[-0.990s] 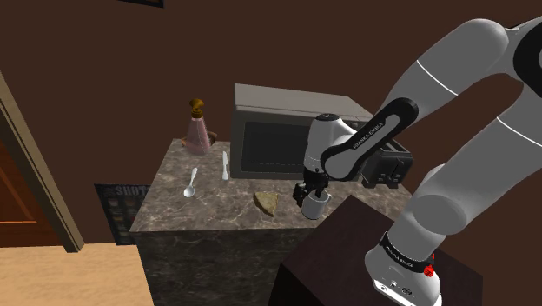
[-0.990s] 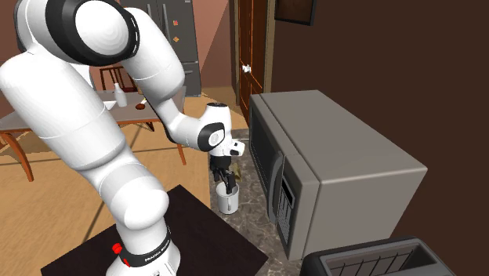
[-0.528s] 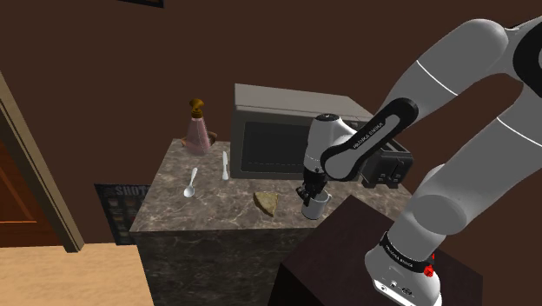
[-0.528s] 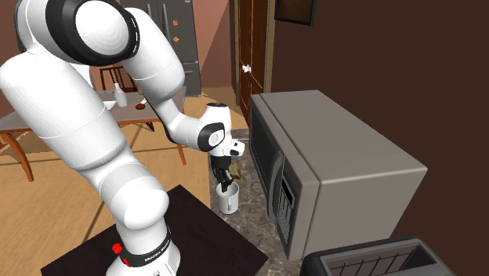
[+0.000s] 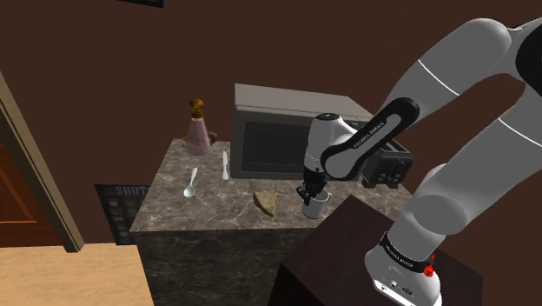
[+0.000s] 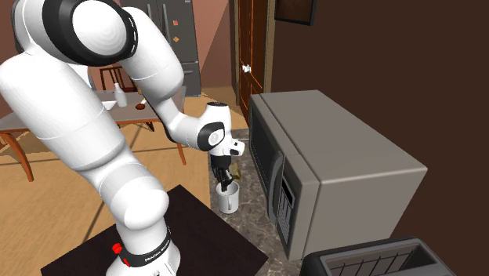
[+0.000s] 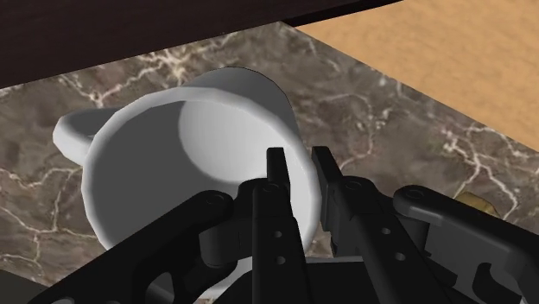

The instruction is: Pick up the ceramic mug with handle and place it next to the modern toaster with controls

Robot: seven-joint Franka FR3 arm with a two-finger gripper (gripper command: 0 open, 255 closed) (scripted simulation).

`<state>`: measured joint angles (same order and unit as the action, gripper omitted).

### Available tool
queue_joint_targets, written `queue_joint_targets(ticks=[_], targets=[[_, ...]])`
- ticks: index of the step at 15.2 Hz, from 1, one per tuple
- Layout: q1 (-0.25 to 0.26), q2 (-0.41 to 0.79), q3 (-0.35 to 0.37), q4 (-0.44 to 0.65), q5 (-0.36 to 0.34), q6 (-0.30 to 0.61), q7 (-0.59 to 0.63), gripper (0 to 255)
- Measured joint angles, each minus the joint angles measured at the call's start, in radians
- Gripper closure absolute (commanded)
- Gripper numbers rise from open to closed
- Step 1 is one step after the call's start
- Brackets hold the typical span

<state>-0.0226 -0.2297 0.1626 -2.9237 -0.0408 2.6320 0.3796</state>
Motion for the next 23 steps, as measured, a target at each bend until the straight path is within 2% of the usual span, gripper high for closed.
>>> queue_joint_targets(ticks=[11, 23], targets=[[0.028, -0.191, -0.021, 0.029, 0.042, -0.218, -0.039, 255], [0.039, -0.347, -0.037, 0.103, 0.054, -0.447, -0.059, 255]])
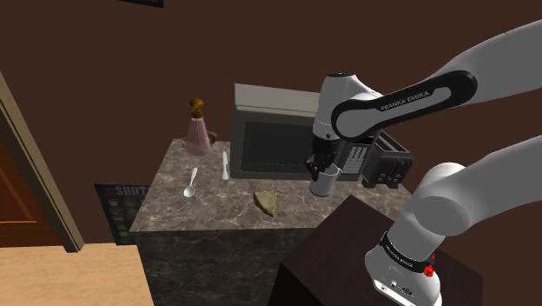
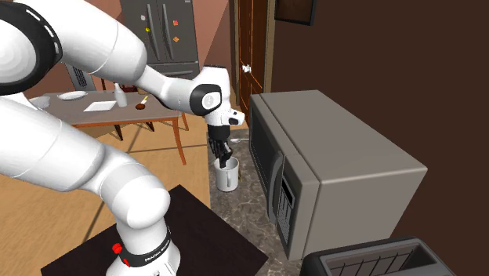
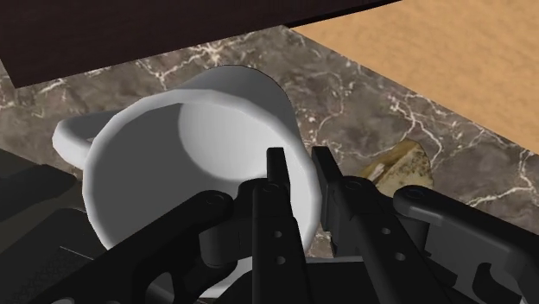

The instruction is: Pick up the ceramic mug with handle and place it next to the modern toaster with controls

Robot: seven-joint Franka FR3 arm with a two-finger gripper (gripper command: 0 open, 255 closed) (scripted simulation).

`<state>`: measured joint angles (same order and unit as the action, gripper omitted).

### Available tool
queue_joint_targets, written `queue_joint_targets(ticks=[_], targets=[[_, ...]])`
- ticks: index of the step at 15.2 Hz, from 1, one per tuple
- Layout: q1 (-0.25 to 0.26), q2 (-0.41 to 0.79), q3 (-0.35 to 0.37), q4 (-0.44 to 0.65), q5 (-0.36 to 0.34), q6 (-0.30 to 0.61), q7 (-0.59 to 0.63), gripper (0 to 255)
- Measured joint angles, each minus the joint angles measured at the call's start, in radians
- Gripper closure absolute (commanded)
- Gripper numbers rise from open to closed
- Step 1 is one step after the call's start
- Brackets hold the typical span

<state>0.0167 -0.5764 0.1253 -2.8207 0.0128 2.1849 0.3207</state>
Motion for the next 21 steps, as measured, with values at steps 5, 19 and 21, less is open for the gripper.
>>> queue_joint_targets(ticks=[5, 19, 21], targets=[[0.002, -0.041, -0.005, 0.046, 0.001, -0.087, -0.005, 255], [0.002, -0.122, -0.017, 0.186, -0.002, -0.308, -0.016, 255], [0.0, -0.128, -0.021, 0.212, -0.005, -0.34, -0.021, 255]])
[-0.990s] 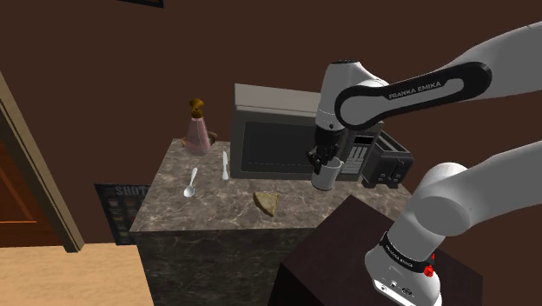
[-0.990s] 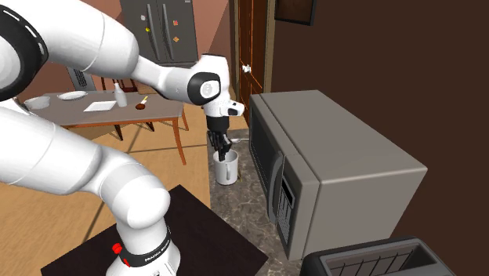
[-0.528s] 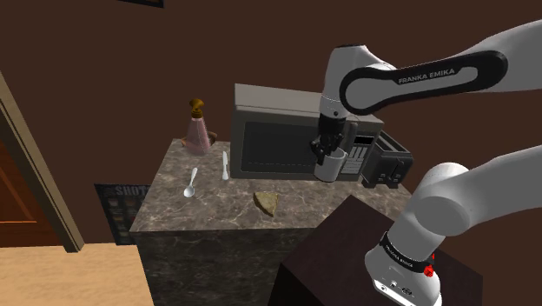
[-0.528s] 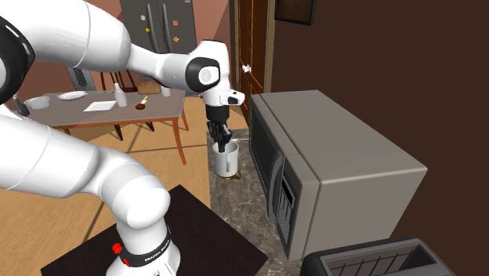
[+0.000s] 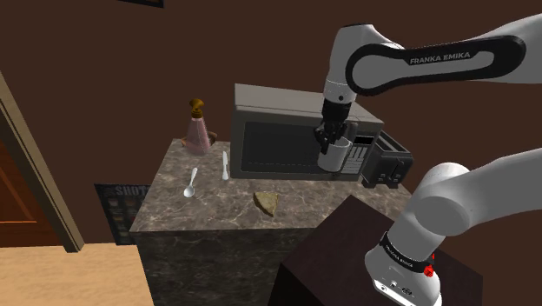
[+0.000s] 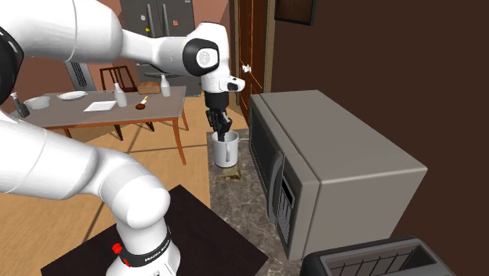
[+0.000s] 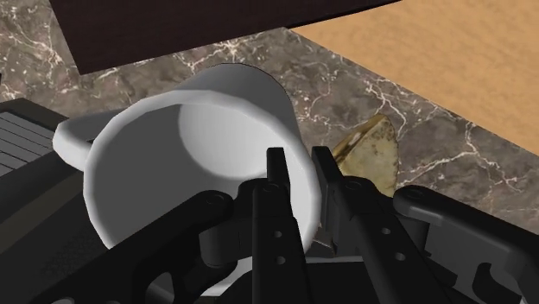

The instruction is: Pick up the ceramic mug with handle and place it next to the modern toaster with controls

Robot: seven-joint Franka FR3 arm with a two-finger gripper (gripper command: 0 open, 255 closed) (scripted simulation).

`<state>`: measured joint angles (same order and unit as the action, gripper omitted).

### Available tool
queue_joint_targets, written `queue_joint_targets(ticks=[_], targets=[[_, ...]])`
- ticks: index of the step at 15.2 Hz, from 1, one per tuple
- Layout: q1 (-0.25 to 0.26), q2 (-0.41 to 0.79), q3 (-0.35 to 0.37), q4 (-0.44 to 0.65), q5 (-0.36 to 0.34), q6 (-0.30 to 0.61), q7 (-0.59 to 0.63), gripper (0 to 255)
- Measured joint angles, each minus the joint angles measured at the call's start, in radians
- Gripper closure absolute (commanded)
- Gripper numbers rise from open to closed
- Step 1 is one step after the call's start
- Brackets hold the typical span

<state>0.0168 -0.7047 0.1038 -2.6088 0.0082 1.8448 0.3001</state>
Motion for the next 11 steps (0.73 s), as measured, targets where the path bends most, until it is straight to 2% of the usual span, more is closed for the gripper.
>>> queue_joint_targets(ticks=[8, 11], targets=[[-0.002, -0.011, -0.005, 0.091, -0.003, -0.102, -0.004, 255], [-0.017, -0.074, -0.042, 0.06, -0.027, -0.133, -0.045, 255]])
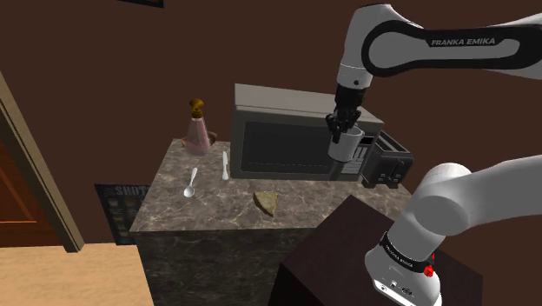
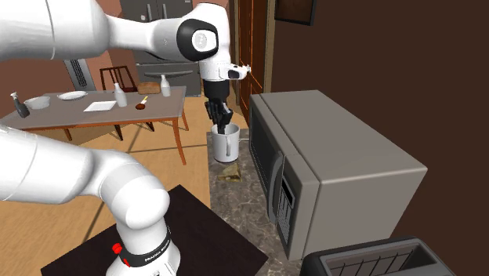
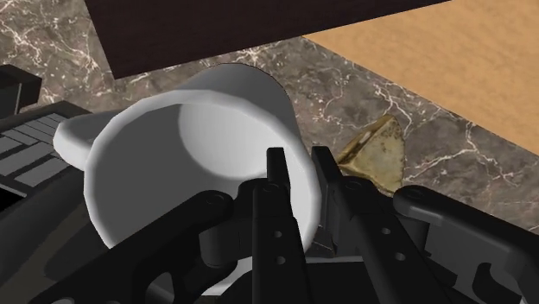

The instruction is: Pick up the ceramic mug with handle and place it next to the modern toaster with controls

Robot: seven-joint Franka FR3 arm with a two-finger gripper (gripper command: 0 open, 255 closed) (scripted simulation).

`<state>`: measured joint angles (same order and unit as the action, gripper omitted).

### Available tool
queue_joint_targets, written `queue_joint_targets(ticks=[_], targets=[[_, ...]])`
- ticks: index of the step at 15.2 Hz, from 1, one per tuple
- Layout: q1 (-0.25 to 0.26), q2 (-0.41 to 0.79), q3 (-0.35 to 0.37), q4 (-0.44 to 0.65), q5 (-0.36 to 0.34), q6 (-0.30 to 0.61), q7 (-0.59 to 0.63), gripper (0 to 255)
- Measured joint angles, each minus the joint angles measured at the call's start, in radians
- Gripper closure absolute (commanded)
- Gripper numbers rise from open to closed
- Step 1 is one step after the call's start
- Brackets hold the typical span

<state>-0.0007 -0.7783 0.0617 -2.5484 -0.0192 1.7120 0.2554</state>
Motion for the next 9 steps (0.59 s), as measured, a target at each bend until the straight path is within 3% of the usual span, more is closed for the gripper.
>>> queue_joint_targets(ticks=[9], targets=[[-0.102, -0.201, -0.188, -0.1, -0.159, -0.085, -0.202, 255]])
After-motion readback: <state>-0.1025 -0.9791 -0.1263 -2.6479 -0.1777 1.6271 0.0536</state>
